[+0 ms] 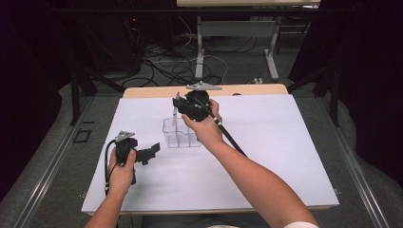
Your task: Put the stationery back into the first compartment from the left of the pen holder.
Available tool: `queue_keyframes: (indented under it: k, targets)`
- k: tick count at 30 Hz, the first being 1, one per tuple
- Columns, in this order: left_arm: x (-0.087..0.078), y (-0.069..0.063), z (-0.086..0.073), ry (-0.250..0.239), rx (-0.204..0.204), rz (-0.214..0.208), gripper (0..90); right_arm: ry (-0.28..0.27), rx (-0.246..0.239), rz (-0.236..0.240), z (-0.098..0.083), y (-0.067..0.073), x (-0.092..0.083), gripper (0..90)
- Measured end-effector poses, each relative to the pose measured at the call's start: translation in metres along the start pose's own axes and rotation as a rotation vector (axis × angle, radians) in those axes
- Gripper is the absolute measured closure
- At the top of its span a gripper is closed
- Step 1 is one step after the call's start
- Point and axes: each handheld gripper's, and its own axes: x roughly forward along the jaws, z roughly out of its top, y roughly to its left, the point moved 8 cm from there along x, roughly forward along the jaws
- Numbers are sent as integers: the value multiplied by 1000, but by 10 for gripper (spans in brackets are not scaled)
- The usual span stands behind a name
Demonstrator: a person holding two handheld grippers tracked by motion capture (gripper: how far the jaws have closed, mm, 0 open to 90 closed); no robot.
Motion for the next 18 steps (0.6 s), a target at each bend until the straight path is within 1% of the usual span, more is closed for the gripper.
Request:
queue_keyframes:
  k: [1,2,6,13,15,17,18]
  targets:
    - [0,0,0,-1,-2,1,2,7,-1,1,-2,1,2,802]
    - [0,0,0,-4,-12,-3,3,14,-4,-1,-4,1,5,802]
    - [0,0,0,-6,-17,-3,3,33,-28,-8,-12,3,14,801]
    - [1,-2,0,0,-12,-7,2,72,-59,-11,-24,6,25,801]
    - [1,-2,-1,6,-10,-8,3,77,-60,-10,-26,7,27,801]
    - [1,-2,-1,1,-11,-9,3,85,-64,-10,-29,8,29,801]
    - [1,-2,-1,1,-10,-9,3,93,-75,-8,-30,7,30,800]
